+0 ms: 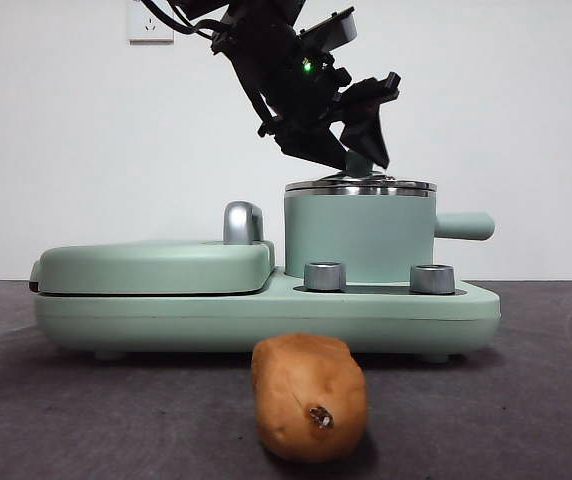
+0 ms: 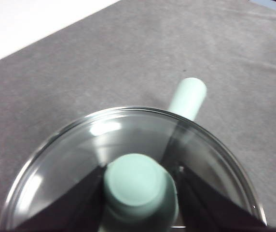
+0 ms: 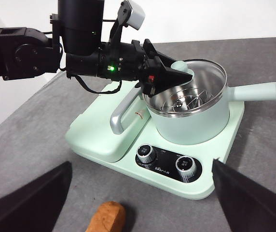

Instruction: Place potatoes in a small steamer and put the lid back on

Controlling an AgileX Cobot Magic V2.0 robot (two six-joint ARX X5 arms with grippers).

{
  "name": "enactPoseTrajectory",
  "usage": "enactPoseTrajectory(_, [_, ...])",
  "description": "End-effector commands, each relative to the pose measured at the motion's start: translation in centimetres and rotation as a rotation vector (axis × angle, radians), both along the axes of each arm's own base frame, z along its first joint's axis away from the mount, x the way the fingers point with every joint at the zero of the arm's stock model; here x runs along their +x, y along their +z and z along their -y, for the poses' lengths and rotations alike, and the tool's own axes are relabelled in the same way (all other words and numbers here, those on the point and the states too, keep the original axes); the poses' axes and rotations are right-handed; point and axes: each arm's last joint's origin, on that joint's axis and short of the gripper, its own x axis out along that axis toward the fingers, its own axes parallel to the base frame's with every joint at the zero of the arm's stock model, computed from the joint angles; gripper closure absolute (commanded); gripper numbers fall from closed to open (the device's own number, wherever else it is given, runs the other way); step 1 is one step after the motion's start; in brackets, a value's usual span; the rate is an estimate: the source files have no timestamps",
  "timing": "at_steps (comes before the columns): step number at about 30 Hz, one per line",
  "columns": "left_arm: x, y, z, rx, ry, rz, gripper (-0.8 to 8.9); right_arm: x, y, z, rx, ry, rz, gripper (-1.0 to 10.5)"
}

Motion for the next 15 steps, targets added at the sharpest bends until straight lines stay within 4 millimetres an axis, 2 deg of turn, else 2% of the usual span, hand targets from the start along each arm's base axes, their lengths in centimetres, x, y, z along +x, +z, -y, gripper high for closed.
enactPoseTrajectory(1, [0.1,-0.1,0.9,-0.011,-0.027,0.010,6.71,-0.1,0.3,0.0,0.008,-0.002,0.001,4.8])
enactPoseTrajectory(3, [0.2,0.0,0.9,-0.016,-0.027,0.017,6.93,-0.1,0.3,0.0,0.008,-0.002,-0.007,4.8])
enactPoseTrajectory(6, [0.2,0.0,1.0,-0.018,-0.027,0.019,7.76,-0.1,0.2,0.0,0.008,-0.002,-0.011,4.8])
enactPoseTrajectory(9, [0.2,0.4,1.0,-0.023,-0.027,0.025,7.86,-0.1,0.2,0.0,0.004,-0.006,-0.009,4.8])
enactPoseTrajectory(15, [0.0,3.6,0.8,-0.038,-0.023,0.033,7.86,0.6,-0.1,0.2,-0.034,-0.090,-0.053,4.8])
